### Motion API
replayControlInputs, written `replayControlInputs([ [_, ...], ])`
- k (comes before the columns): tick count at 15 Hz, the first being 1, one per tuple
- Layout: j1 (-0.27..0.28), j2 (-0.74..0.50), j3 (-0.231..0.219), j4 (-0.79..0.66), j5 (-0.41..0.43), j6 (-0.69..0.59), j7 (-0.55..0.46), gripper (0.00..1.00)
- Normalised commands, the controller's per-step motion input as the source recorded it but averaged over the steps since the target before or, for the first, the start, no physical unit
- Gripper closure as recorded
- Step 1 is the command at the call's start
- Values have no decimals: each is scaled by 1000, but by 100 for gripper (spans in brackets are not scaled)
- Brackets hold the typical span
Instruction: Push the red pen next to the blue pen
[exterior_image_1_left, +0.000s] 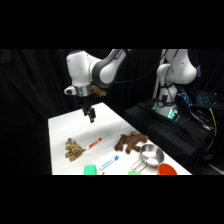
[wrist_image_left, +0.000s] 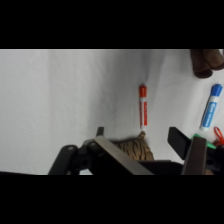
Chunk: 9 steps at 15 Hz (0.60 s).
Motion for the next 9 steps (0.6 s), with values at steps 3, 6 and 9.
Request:
replayControlInputs([
  [3,-153,504,75,512,164,-12,-287,0],
  [6,-161,406,120,468,190,-20,-261,0],
  [9,-122,281,117,345,153,13,-209,0],
])
